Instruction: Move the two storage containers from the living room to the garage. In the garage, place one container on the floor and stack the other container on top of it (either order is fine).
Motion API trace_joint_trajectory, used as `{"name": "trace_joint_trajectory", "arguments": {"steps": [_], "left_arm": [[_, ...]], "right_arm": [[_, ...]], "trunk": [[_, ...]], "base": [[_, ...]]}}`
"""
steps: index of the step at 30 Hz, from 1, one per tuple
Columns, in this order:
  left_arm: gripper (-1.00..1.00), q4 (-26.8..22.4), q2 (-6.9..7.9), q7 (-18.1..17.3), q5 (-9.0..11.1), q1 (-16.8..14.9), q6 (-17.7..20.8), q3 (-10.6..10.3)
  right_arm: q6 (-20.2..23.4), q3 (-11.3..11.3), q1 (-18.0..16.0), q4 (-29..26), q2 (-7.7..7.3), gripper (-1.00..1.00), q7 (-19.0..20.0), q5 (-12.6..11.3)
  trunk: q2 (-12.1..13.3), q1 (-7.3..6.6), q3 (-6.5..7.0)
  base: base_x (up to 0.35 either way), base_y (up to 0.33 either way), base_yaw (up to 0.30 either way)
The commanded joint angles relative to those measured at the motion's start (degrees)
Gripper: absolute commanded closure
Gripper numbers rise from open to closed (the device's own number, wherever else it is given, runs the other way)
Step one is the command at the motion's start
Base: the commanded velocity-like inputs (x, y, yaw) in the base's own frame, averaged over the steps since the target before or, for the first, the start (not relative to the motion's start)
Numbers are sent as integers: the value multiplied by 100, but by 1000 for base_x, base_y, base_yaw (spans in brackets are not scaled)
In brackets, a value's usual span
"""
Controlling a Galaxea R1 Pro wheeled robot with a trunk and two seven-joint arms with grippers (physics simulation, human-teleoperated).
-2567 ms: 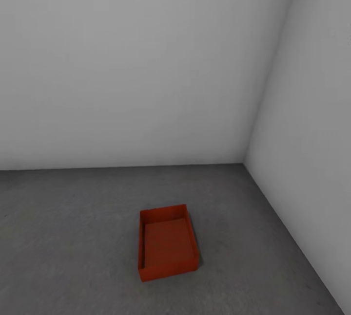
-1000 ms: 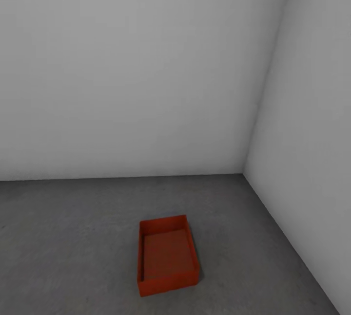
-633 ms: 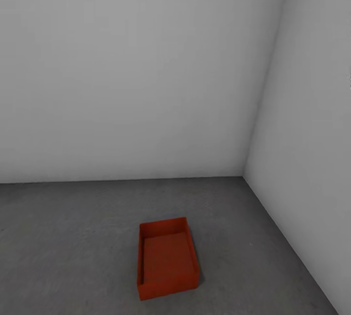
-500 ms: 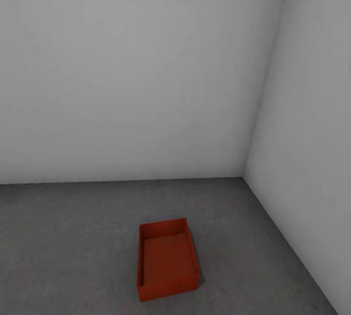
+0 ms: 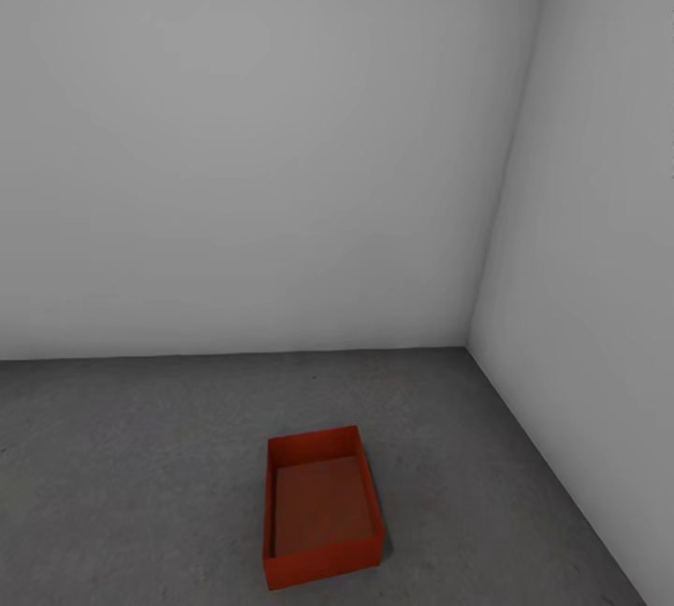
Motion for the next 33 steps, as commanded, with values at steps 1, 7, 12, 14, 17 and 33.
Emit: {"name": "trace_joint_trajectory", "arguments": {"steps": [1,7,12,14,17,33], "left_arm": [[-100,-5,-13,12,1,99,7,1],[-100,-1,6,-188,17,301,-282,-7],[-100,-1,77,-362,22,347,-385,-8],[-100,-1,142,-372,22,355,-407,-9],[-100,3,198,-382,22,361,-424,-9],[-100,0,192,-375,22,363,-423,-9]], "right_arm": [[-34,39,-7,18,1,-100,12,-50],[-32,38,-7,18,1,-100,12,-51],[-32,39,-7,18,5,-100,12,-49],[-26,46,-7,18,9,-100,12,-40],[-18,92,-7,16,10,-100,12,36],[-19,70,-7,18,2,-100,9,-36]], "trunk": [[-3,0,3],[-3,0,49],[-3,0,83],[-3,0,89],[-3,0,91],[-3,0,96]], "base": [[0,0,0],[0,0,0],[0,0,0],[0,0,0],[0,0,0],[0,0,-73]]}}
